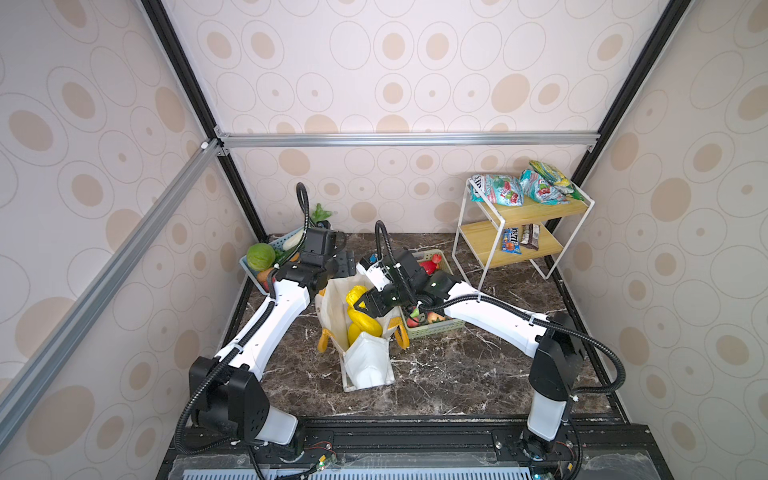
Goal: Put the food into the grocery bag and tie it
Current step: 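Lower the yellow pepper into the bag and open the right gripper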
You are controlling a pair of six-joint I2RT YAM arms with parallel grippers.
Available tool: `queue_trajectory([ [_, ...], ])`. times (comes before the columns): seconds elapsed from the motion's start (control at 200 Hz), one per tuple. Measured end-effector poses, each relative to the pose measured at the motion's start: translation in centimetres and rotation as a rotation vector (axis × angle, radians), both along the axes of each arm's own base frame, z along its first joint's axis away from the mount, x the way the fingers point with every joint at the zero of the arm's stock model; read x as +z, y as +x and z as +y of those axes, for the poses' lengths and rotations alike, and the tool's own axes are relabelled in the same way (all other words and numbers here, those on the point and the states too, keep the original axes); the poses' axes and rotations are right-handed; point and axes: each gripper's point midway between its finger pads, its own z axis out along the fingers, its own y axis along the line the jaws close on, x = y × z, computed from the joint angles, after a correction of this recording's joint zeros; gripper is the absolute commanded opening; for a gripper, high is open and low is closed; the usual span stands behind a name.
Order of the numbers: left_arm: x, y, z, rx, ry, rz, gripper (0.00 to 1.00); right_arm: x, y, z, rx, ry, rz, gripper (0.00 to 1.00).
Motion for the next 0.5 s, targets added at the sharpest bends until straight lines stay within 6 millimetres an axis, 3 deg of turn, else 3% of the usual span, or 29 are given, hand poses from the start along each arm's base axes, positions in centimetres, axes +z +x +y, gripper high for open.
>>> queue_trajectory([
  [0.5,-0.7,0.2,1.7,0.072,-0.003,0.003,0.89,-3.7,0.5,1.0,-0.057,-0.047,0.069,0.55],
])
